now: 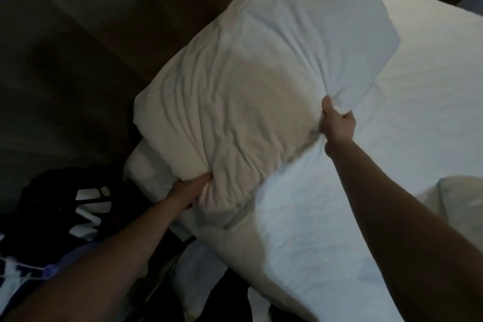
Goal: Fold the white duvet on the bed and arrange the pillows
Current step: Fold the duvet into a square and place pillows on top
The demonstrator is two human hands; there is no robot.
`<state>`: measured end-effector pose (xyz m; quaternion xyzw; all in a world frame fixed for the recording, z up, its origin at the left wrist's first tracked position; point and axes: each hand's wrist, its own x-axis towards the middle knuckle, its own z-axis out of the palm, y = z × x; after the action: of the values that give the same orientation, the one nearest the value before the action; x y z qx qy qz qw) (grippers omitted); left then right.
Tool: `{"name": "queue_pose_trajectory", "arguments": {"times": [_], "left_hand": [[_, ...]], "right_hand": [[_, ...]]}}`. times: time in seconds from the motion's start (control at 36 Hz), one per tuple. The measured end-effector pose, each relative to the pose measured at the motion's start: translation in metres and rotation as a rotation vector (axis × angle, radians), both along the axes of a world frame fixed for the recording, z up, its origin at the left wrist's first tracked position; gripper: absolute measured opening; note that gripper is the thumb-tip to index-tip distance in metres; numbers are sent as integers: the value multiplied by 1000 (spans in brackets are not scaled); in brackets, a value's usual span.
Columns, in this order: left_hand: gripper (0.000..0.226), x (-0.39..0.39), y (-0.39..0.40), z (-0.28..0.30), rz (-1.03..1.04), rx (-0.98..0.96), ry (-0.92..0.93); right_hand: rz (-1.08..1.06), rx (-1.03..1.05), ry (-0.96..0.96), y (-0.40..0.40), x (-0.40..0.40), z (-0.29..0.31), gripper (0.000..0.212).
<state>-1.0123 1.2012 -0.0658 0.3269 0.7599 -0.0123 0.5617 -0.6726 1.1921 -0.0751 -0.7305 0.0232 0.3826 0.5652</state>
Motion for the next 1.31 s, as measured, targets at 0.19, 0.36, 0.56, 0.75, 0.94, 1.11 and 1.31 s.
{"name": "queue_pose_trajectory", "arguments": {"times": [0.19,0.36,0.56,0.75,0.94,1.11,1.31], "left_hand": [[124,0,1,-34,77,-91,-105],[153,0,-1,-52,66,-56,-43],[136,28,13,-71,-298,229,25],[89,67,7,-54,45,187,11],[95,41,-9,-60,-103,-45,-123],[64,21,-35,-43,-34,-78,-143],[46,46,-35,-23,-13,5,-172]], "right_hand": [[-110,-408,135,-9,-6,-29,121],[-13,-187,422,5,11,-42,90],[-156,65,271,68,10,12,30],[-77,31,105,84,38,27,38],[-40,-225,81,18,31,-22,66],[-51,-312,-181,7,1,-15,79],[58,-107,-57,31,-6,18,43]]}}
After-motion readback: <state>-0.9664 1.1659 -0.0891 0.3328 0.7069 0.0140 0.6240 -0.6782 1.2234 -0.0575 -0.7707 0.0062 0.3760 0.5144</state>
